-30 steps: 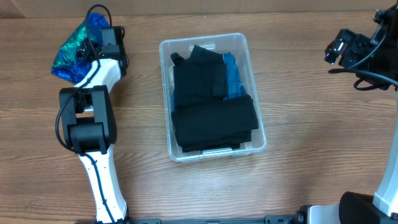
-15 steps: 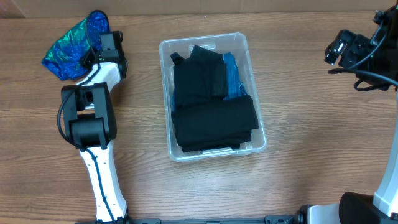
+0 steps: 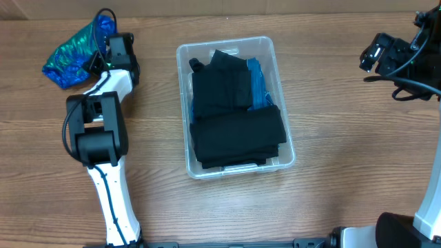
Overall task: Pack container
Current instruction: 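Carry the sequined cloth right into the top of the bin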
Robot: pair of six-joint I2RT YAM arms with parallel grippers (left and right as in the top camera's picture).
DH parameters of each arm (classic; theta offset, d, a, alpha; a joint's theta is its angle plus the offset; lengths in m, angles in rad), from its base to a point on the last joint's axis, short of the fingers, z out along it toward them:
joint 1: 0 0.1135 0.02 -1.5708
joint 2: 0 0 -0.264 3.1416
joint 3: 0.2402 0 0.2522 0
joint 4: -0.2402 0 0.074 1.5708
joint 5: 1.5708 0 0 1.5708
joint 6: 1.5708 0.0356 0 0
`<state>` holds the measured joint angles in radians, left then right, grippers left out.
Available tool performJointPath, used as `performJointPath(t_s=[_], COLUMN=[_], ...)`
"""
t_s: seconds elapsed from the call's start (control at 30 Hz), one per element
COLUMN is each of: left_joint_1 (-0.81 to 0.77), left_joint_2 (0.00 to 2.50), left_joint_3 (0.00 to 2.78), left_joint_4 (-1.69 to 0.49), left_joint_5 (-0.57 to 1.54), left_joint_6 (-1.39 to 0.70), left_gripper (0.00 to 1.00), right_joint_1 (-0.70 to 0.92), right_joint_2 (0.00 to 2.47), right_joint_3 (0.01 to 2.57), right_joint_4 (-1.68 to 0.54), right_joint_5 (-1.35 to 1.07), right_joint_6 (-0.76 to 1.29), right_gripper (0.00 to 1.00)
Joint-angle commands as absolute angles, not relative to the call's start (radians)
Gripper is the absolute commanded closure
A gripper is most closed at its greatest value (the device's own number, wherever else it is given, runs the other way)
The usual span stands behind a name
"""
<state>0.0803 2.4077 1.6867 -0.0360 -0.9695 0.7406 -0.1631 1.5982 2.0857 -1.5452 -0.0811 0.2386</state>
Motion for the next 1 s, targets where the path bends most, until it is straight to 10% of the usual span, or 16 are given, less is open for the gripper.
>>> performJointPath(t_s=[0.0,0.97], left_joint_1=[0.063,-0.610], left_joint_2=[2.208,1.726], left_joint_3=[1.686,1.652], left_joint_4=[-0.049,-0.513], left_joint_5=[-0.994,-0.683], left_joint_6=[0.736,0.448], left_gripper=[0.96,0.96], right_joint_1=[-0.164,-0.164], right_joint_2=[1.583,1.583], right_joint_3=[2.093,2.093], right_joint_4=[-1.543,-1.559], right_joint_5=[-0.080,-0.081], right_joint_6=[0.235,0.235], right_gripper=[0.00,0.00])
